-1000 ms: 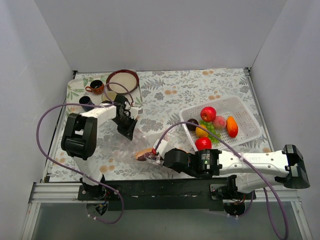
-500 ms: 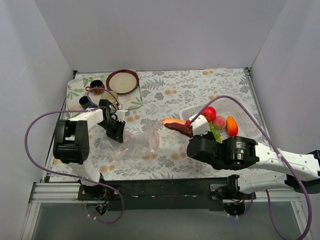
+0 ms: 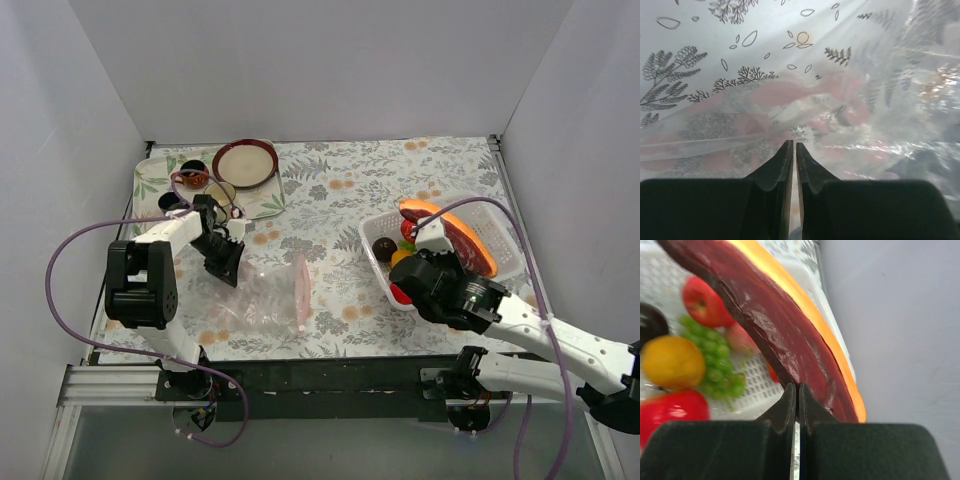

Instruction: Open the zip-top bag and remove the fake food

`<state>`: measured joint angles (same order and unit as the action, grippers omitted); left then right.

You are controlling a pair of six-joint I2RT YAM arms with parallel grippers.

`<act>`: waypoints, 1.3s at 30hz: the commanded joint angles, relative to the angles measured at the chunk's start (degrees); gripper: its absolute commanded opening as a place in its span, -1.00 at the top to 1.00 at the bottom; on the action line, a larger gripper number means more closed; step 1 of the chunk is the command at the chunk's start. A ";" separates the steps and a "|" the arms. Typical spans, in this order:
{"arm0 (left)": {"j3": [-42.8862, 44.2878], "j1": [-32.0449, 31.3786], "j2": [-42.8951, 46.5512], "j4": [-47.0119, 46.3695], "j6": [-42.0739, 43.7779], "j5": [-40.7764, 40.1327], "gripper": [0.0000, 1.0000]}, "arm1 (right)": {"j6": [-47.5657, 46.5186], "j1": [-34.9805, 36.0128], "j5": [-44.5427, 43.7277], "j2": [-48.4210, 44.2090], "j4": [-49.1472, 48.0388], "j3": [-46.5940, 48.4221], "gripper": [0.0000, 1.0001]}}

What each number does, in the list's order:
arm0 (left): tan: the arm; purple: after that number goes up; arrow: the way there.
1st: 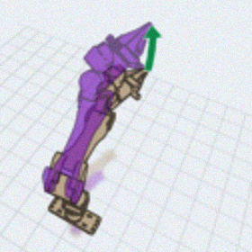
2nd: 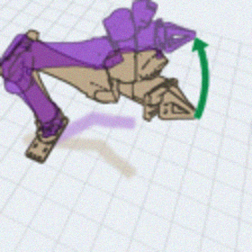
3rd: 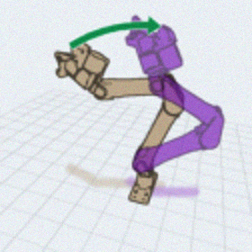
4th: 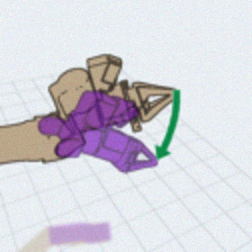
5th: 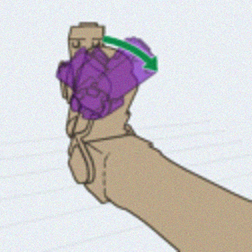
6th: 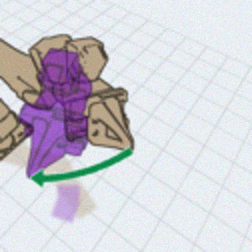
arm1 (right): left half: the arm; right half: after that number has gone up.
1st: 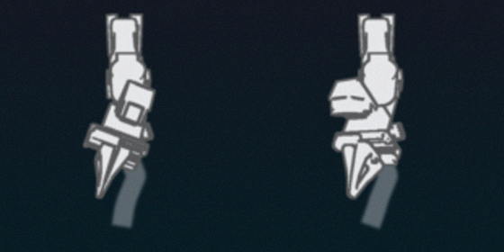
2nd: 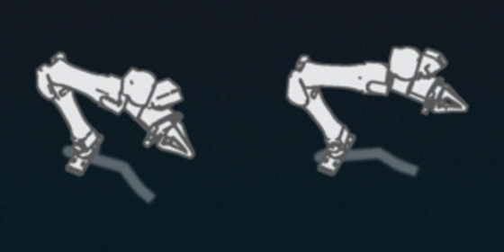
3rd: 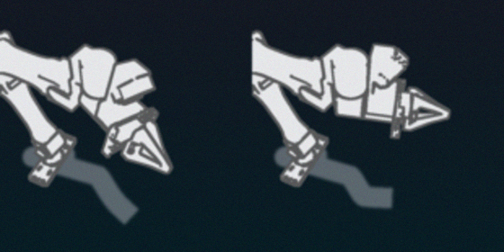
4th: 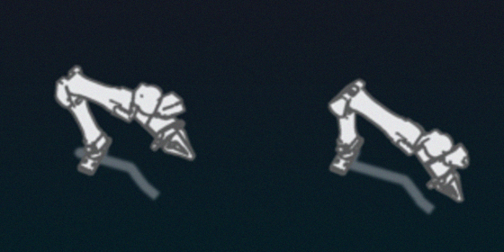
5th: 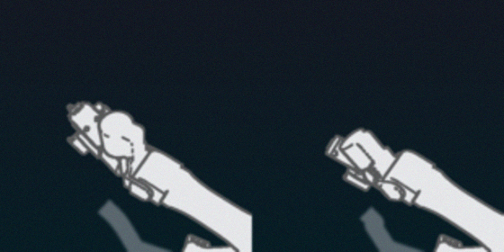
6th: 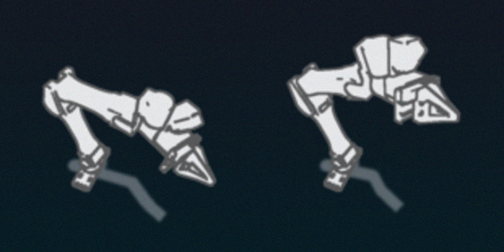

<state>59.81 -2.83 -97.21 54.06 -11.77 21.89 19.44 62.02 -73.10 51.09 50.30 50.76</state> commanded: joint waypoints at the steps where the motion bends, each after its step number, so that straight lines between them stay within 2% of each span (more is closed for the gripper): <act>1: 5.66 -0.33 2.11 5.08 0.61 4.30 0.86 | -16.63 -6.90 -6.09 2.33 -22.34 -6.29 0.97; 7: 10.32 -0.42 3.60 9.39 0.87 7.99 0.53 | -15.75 -21.40 9.09 6.38 -30.70 -7.08 0.96; 8: 10.76 -0.42 3.87 9.57 0.87 8.34 0.44 | -14.88 -22.72 10.42 7.09 -30.97 -6.91 0.94; 9: 11.37 -0.33 4.56 9.66 0.52 8.69 0.20 | -14.61 -24.39 11.65 7.88 -30.71 -6.04 0.87; 10: 11.73 -0.42 4.92 9.92 0.52 8.96 0.11 | -14.52 -24.84 13.32 9.62 -30.18 -5.50 0.32; 11: 12.08 -0.42 5.27 10.10 0.35 9.31 0.00 | -13.21 -25.10 13.33 10.60 -28.00 -4.89 -0.05; 12: 12.95 -0.42 5.54 10.36 0.34 10.09 -0.59 | -12.24 -25.28 13.42 11.48 -26.50 -3.93 -0.25; 13: 13.31 -0.42 5.80 10.97 0.34 10.45 -0.96 | -11.36 -25.28 14.21 13.31 -25.09 -2.09 -0.38; 17: 15.59 -0.42 6.15 10.98 -0.88 12.82 -0.97 | -5.83 -25.37 17.63 15.27 -18.41 2.93 -0.50; 20: 17.26 -0.60 6.33 9.40 -4.04 13.44 -0.96 | -4.85 -25.11 26.49 13.78 -17.52 6.53 -0.58; 24: 19.29 -0.60 7.47 7.12 -8.08 14.23 -0.96 | -4.41 -23.79 35.55 11.40 -19.62 9.70 -0.97; 25: 19.20 -0.60 8.08 5.46 -8.96 14.23 -0.96 | -5.80 -23.70 40.27 11.23 -21.02 10.23 -0.97; 30: 19.12 -0.60 12.12 2.63 -11.78 14.50 -0.96 | -8.54 -22.21 50.14 12.63 -21.91 16.81 -0.97; 34: 17.36 -0.60 15.81 -1.23 -12.66 14.85 -0.97 | -11.26 -20.28 59.98 11.31 -25.42 15.77 -0.97; 39: 14.02 -0.60 19.42 -6.86 -15.91 14.85 -0.96 | -11.27 -15.37 61.85 10.43 -27.89 13.84 -0.97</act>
<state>76.07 -3.18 -81.60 52.93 -24.67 35.42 9.65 42.94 -16.71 63.33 26.63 65.19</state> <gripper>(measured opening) 0.982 0.984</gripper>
